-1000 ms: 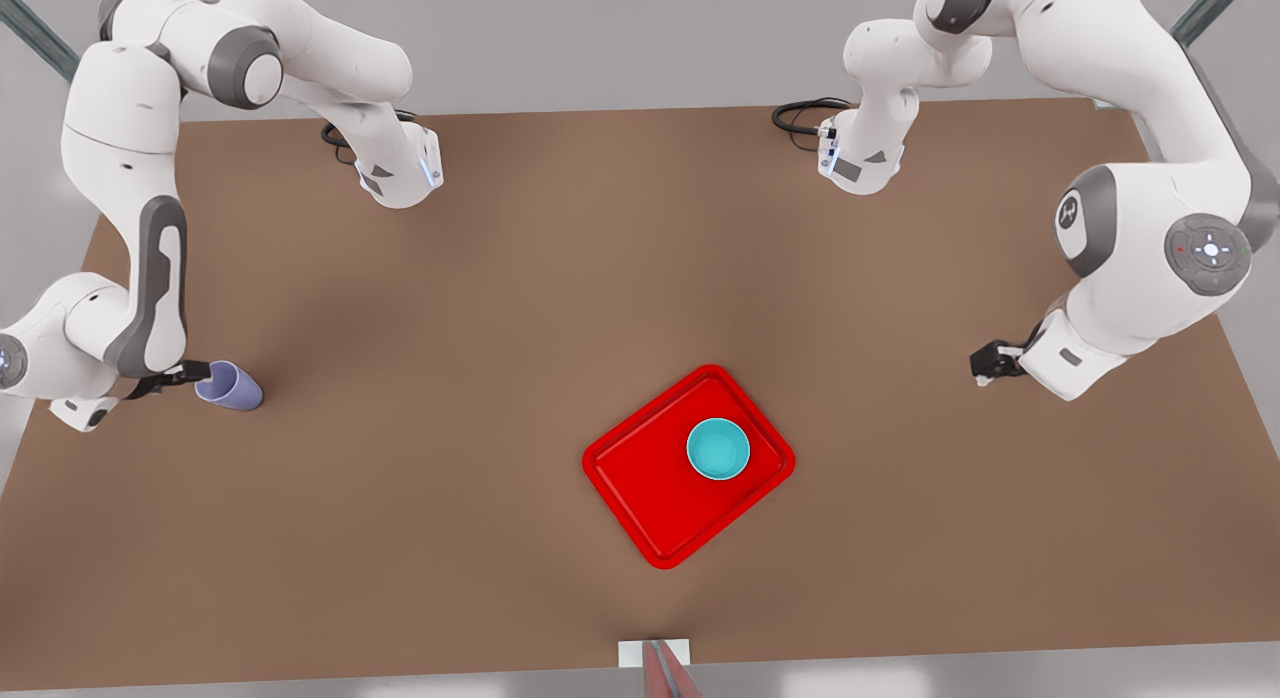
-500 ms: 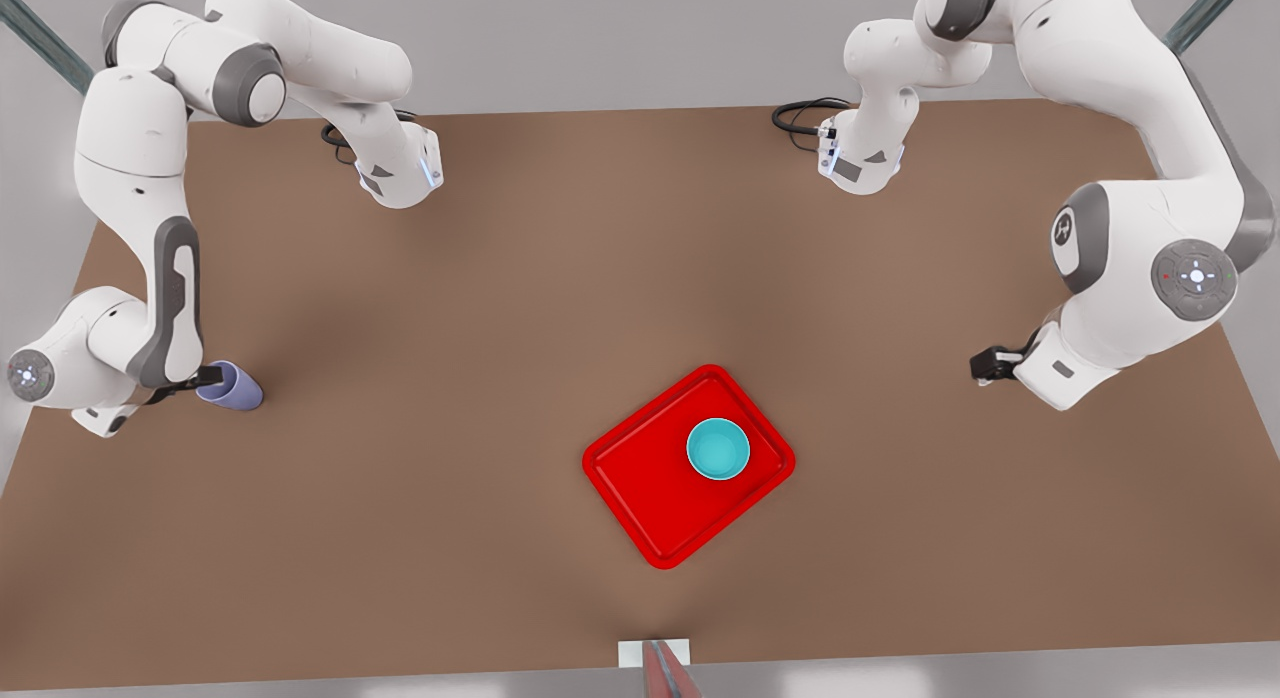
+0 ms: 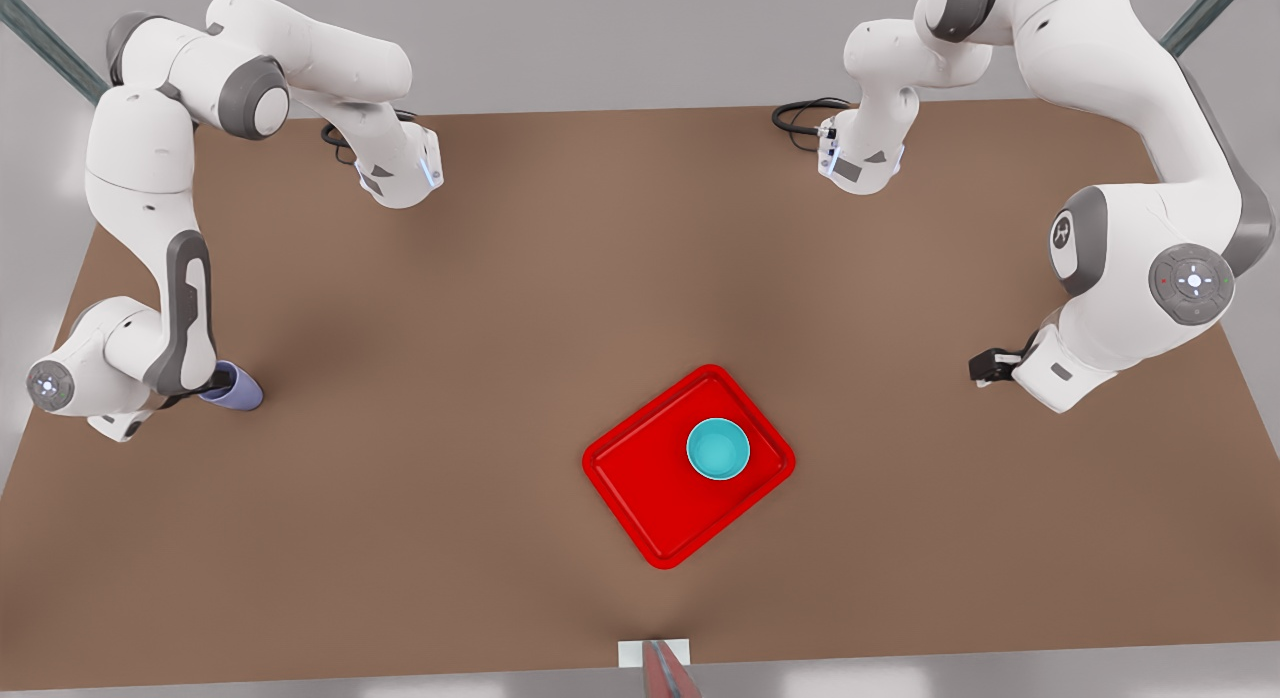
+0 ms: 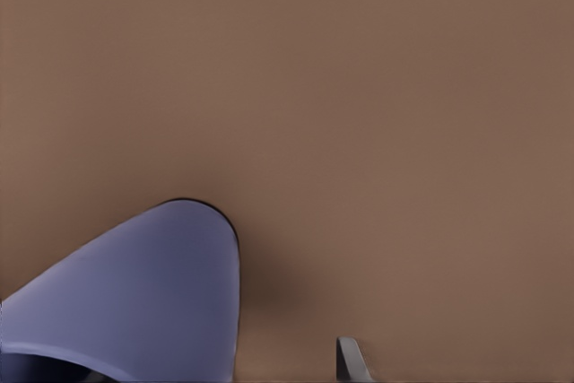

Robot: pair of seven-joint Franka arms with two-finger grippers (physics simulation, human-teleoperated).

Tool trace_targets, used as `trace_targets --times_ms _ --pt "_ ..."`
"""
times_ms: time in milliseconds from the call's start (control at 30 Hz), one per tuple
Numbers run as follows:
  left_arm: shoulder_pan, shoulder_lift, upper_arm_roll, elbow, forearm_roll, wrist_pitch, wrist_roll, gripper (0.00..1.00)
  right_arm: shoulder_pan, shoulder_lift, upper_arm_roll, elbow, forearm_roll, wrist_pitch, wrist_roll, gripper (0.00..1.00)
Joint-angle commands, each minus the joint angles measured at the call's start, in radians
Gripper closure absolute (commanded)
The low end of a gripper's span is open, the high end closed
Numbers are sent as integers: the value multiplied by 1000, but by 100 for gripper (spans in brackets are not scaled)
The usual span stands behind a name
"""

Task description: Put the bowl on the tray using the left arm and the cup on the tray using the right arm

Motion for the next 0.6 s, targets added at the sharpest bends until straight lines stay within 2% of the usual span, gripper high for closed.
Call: trace_targets --times_ms 0,33,100,133,400,433,567 --pt "-1 0 0 0 0 0 -1 0 -1 0 0 2 0 0 0 43" --pt "1 0 0 0 0 2 0 0 -1 1 0 0 -1 -2 -9 43" --pt "1 0 0 0 0 0 0 0 -1 1 0 2 0 -3 -18 59" --pt "-1 0 0 0 0 0 0 0 -1 1 0 2 0 -3 -18 63" --pt "1 0 0 0 0 0 2 0 -1 3 5 2 0 -11 -18 74" --pt "1 1 0 -2 0 0 2 0 -1 3 8 2 0 -14 -18 78" --pt "1 0 0 -2 -1 0 3 0 -1 3 11 2 0 -15 -17 79"
